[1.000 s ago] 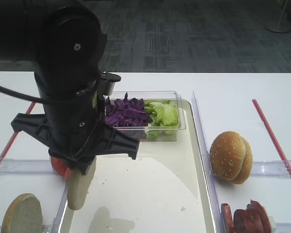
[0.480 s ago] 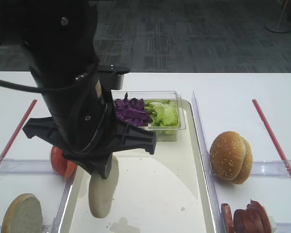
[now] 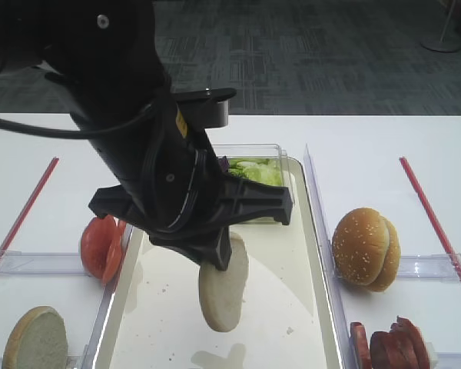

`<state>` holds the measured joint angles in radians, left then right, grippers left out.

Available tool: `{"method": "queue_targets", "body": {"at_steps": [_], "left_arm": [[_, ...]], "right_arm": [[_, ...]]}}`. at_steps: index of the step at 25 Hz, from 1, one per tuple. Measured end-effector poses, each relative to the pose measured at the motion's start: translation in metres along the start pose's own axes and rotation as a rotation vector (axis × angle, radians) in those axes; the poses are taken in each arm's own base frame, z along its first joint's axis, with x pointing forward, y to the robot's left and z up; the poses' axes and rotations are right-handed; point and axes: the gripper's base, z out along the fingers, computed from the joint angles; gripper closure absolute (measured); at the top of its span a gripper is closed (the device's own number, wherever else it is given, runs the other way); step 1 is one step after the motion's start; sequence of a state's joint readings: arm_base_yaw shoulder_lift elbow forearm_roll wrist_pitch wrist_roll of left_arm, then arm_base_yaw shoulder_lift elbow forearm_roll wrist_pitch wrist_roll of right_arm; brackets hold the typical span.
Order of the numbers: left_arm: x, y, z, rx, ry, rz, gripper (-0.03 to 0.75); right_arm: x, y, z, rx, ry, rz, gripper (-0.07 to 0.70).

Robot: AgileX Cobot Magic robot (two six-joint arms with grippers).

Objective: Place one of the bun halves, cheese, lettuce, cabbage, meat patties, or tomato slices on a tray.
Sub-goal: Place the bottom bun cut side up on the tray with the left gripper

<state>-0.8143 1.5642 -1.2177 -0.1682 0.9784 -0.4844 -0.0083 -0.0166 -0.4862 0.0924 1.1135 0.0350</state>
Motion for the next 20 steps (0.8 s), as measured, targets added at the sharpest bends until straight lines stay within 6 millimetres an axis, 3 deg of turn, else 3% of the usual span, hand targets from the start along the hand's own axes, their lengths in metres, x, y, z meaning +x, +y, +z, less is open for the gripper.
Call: {"method": "queue_targets", "body": {"at_steps": [10, 20], "left_arm": [[-0.005, -0.003, 0.000, 0.093, -0.032, -0.001, 0.643], [0.007, 0.004, 0.027, 0.225, -0.020, -0.005, 0.643]], "right_arm": [[0.000, 0.000, 0.000, 0.000, 0.000, 0.000, 0.295], [0.000, 0.000, 0.000, 0.000, 0.000, 0.000, 0.295]]}}
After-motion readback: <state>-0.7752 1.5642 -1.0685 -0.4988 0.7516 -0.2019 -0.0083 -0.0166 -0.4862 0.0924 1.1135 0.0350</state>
